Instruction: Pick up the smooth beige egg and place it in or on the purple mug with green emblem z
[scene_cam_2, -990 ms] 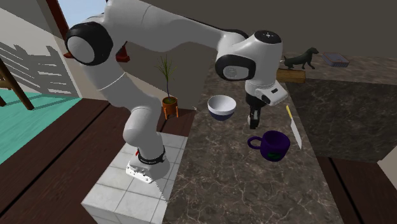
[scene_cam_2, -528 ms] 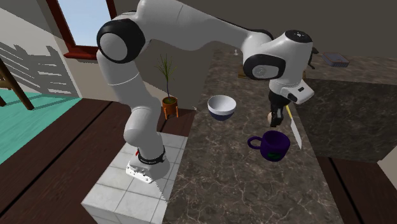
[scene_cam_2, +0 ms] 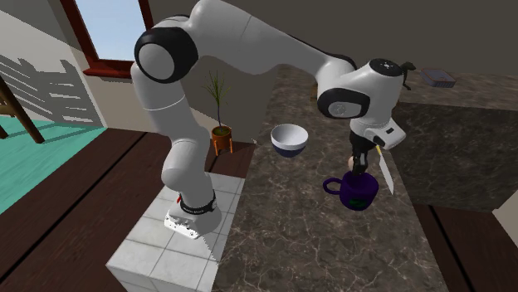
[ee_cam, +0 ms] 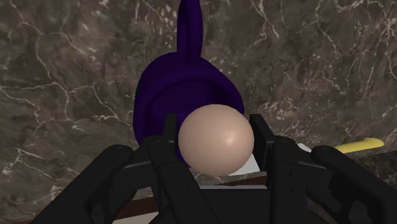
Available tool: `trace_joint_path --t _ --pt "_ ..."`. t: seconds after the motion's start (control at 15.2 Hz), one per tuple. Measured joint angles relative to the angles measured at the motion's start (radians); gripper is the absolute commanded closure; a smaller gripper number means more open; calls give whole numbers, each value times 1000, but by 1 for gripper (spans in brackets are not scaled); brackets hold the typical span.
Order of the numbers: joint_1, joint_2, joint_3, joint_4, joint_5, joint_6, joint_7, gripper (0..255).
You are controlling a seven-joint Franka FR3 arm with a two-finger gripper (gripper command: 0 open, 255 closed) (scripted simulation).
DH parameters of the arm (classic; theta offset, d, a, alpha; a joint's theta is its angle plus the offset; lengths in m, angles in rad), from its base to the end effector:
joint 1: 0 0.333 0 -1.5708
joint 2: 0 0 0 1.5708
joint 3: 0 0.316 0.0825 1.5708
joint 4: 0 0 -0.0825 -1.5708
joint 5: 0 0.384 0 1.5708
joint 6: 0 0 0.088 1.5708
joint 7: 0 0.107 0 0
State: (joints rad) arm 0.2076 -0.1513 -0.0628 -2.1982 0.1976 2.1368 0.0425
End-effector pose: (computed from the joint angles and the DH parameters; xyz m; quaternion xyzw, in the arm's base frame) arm 0.5043 0.0813 0.4572 -0.9949 -0.0019 -0.0357 0.0940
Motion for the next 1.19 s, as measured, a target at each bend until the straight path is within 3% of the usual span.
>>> trace_joint_path --t 0.4,0.73,0.79,1.19 --pt "2 29 0 -43 12 70 -16 255" --pt "2 31 0 -46 13 76 -18 255" --pt "2 31 0 -46 13 77 -18 0" --pt "2 31 0 -46 13 77 -18 0"
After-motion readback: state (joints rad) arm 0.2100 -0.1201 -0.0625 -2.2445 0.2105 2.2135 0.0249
